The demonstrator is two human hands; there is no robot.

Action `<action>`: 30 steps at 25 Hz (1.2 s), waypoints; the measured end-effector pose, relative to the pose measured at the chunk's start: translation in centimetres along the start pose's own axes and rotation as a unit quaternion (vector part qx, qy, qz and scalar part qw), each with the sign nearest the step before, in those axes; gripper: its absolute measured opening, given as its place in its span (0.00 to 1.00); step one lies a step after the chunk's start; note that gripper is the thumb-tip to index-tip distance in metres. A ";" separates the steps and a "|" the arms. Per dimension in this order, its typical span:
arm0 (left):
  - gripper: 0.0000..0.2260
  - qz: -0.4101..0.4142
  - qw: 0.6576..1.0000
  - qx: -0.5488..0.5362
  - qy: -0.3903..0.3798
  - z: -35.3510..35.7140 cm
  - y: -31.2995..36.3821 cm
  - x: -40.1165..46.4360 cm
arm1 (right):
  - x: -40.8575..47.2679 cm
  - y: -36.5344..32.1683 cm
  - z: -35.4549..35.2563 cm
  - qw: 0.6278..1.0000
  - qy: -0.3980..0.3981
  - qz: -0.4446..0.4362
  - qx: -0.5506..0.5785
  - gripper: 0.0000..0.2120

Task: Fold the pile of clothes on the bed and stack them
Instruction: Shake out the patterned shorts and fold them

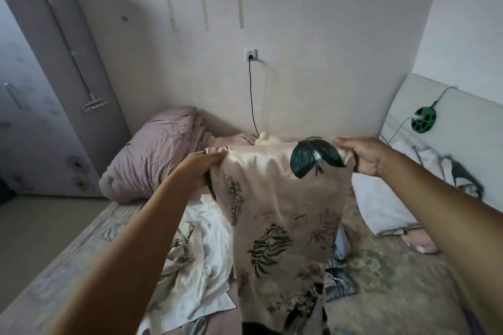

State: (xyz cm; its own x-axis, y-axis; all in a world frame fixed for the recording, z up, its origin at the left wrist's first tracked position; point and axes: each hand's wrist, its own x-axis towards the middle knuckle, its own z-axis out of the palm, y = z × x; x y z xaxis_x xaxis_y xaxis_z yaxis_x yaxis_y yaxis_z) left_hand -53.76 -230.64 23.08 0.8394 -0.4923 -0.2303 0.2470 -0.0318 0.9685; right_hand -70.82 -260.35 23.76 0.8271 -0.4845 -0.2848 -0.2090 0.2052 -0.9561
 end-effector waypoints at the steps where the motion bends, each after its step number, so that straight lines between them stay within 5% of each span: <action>1: 0.04 -0.018 1.000 0.002 0.009 0.2 0.1 -0.1 | -0.4 0.0 -0.2 0.999 0.005 0.026 -0.028 0.07; 6: 0.09 -0.078 0.996 0.025 0.047 0.7 0.9 -1.2 | -1.4 -1.4 -0.9 0.993 0.065 0.042 -0.093 0.08; 12: 0.09 0.103 0.982 0.061 0.148 0.9 2.2 -0.6 | -1.1 -3.0 -1.0 0.965 0.206 -0.127 -0.103 0.05; 15: 0.19 0.108 0.985 0.085 0.105 1.0 2.7 -0.4 | -1.5 -3.4 -0.8 0.979 0.143 -0.113 -0.089 0.04; 18: 0.26 0.087 0.994 0.062 0.023 0.4 3.3 -0.9 | -1.8 -3.8 -1.5 0.990 0.062 -0.091 -0.088 0.18; 20: 0.27 0.094 0.994 0.057 0.013 0.0 3.6 -1.1 | -2.8 -4.1 -1.2 0.984 0.079 -0.108 -0.121 0.19; 23: 0.24 0.103 0.994 -0.021 0.016 -0.1 3.9 -1.5 | -2.7 -3.6 -1.1 0.985 0.088 -0.148 -0.026 0.18; 26: 0.27 0.066 0.996 0.059 -0.009 -0.4 2.5 -1.6 | -2.3 -1.9 -0.7 0.992 0.071 -0.093 -0.053 0.22; 30: 0.30 0.106 0.994 -0.004 0.004 -1.3 2.0 -1.5 | -2.4 -1.5 -0.5 0.992 0.045 -0.118 0.026 0.24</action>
State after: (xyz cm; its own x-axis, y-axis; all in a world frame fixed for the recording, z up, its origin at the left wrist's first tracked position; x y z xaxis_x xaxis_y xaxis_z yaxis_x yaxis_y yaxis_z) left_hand -53.92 -228.85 25.26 0.8770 -0.4800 -0.0218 0.0675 0.0783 0.9946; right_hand -72.72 -259.91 25.87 0.7989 -0.5984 -0.0609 0.0144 0.1202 -0.9926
